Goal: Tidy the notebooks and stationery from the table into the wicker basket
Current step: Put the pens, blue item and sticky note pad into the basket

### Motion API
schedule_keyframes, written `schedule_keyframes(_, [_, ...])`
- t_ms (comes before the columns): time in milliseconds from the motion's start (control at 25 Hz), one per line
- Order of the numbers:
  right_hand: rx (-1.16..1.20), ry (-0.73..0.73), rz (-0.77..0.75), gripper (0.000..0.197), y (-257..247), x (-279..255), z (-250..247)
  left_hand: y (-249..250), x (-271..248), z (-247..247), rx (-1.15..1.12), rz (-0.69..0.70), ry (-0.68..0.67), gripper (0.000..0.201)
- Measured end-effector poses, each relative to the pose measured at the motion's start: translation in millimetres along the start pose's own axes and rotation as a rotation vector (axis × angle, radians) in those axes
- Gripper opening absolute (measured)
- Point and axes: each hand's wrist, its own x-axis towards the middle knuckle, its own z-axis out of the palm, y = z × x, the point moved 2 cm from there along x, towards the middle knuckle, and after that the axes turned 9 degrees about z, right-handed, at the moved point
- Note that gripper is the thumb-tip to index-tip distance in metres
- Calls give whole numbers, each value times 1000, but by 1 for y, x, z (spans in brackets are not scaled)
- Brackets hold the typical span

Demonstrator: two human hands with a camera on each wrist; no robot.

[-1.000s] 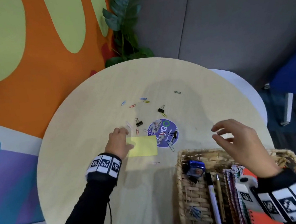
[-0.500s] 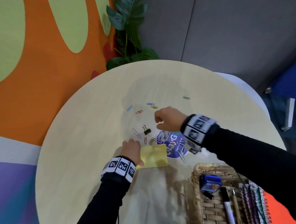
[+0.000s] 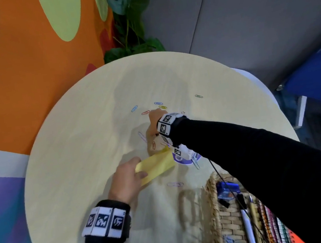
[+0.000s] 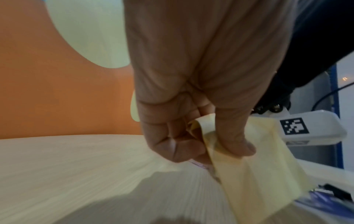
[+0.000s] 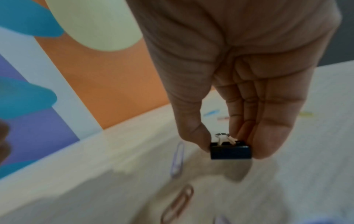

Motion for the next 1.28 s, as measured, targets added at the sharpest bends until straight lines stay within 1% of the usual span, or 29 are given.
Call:
schedule_keyframes(40, [-2, -13, 11, 25, -2, -4, -13, 0, -9, -5, -34, 7, 56, 11])
schedule_keyframes(80, [-17, 15, 28, 21, 0, -14, -28, 0, -19, -8, -63, 20, 107, 13])
schedule_keyframes(120, [-38, 62, 21, 28, 5, -27, -43, 1, -30, -11, -94, 31, 157, 14])
schedule_keyframes(200, [20, 181, -23, 19, 23, -71, -73, 4, -49, -17, -162, 28, 235, 15])
schedule_keyframes(280, [96, 291, -116, 19, 58, -132, -82, 12, -65, -20, -285, 24, 266, 17])
schedule_keyframes(360, [158, 266, -164, 17, 98, -188, -66, 22, -75, -22, -449, 36, 283, 22])
schedule_keyframes(400, [157, 224, -159, 16, 118, -212, -50, 31, -79, -22, -481, 48, 288, 25])
schedule_keyframes(480, [85, 93, -112, 14, 147, -238, -4, 52, -86, -23, -449, 86, 290, 25])
schedule_keyframes(560, [-52, -20, -101, 13, 163, -244, 39, 77, -93, -25, -419, 131, 269, 23])
schedule_keyframes(600, [-114, -49, -101, 15, 168, -244, 58, 88, -98, -26, -409, 156, 251, 23])
schedule_keyframes(680, [-194, -77, -94, 21, 172, -238, 83, 109, -109, -26, -376, 192, 223, 18])
schedule_keyframes(760, [-226, -90, -97, 29, 171, -230, 97, 121, -120, -22, -354, 202, 208, 9])
schedule_keyframes(800, [-251, -95, -89, 31, 169, -227, 101, 126, -127, -18, -347, 201, 204, 8])
schedule_keyframes(840, [-279, -96, -76, 32, 168, -224, 104, 130, -133, -14, -353, 203, 198, 11])
schedule_keyframes(880, [-297, -100, -67, 30, 167, -223, 105, 134, -139, -8, -363, 203, 192, 20])
schedule_keyframes(1000, [-259, -101, -53, 23, 175, -230, 95, 145, -157, 11, -340, 233, 150, 57])
schedule_keyframes(1040, [-208, -73, -53, 24, 181, -237, 85, 150, -161, 18, -314, 266, 133, 62])
schedule_keyframes(1080, [-130, -17, -43, 26, 191, -247, 72, 155, -164, 25, -287, 316, 125, 60])
schedule_keyframes(1160, [107, 165, 10, 25, 220, -272, 42, 170, -167, 42, -220, 401, 101, 46])
schedule_keyframes(1200, [217, 263, 54, 23, 237, -286, 30, 181, -168, 52, -178, 414, 62, 44])
schedule_keyframes(1280, [336, 412, 132, 19, 271, -316, 15, 203, -166, 75, -52, 425, -61, 52])
